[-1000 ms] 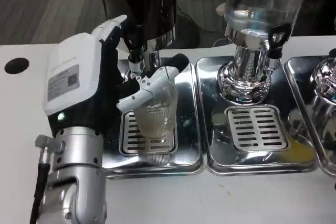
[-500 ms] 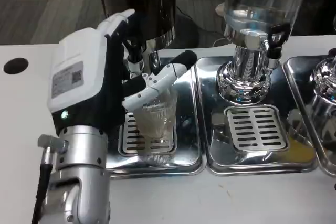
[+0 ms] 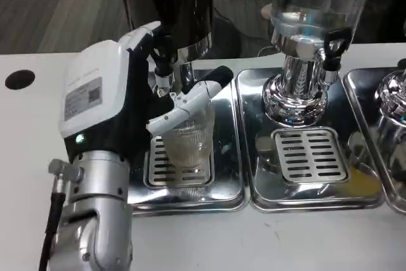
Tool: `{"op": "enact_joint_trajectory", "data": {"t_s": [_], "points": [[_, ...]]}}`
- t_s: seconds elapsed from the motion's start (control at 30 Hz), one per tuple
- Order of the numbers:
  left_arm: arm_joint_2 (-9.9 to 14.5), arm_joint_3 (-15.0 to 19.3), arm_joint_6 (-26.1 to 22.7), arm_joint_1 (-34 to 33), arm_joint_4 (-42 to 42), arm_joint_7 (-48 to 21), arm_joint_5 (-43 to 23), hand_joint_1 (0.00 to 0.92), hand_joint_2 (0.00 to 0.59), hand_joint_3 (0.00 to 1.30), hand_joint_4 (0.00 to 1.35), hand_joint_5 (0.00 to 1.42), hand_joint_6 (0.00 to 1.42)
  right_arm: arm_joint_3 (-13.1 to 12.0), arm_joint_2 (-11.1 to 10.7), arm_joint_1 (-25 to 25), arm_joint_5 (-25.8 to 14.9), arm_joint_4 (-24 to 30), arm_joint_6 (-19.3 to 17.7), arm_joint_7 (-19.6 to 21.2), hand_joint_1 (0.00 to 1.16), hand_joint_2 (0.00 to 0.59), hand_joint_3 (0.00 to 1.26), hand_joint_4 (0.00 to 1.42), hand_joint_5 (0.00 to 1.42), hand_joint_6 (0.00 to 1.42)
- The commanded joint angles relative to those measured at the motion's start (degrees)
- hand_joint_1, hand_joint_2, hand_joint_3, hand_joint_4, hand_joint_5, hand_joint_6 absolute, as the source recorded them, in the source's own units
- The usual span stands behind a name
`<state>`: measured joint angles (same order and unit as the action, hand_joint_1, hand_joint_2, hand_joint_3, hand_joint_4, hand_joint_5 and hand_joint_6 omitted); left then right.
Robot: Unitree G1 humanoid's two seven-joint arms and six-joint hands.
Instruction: Grasp the cup under the faucet to collect the drink, then remove the cup.
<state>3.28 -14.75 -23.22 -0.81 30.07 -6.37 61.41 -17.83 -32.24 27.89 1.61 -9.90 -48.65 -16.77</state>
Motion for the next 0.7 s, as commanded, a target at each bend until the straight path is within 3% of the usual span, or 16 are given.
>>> {"op": "enact_joint_trajectory", "data": {"t_s": [0.03, 0.7], "points": [[-0.4, -0.8, -0.6, -0.9, -2.3, -0.5, -0.1, 0.093, 0.061, 0.28, 0.22, 0.83, 0.92, -0.6, -0.6, 0.5, -1.2, -1.2, -1.4, -0.7, 0.48, 0.347, 0.26, 0.10, 0.07, 0.00], [0.0, -3.9, 0.7, 1.8, 0.1, -0.1, 0.8, 0.093, 0.061, 0.35, 0.28, 0.87, 0.93, 0.0, -0.4, -0.5, -1.0, -2.2, -1.7, -0.8, 0.48, 0.347, 0.26, 0.10, 0.07, 0.00]]}}
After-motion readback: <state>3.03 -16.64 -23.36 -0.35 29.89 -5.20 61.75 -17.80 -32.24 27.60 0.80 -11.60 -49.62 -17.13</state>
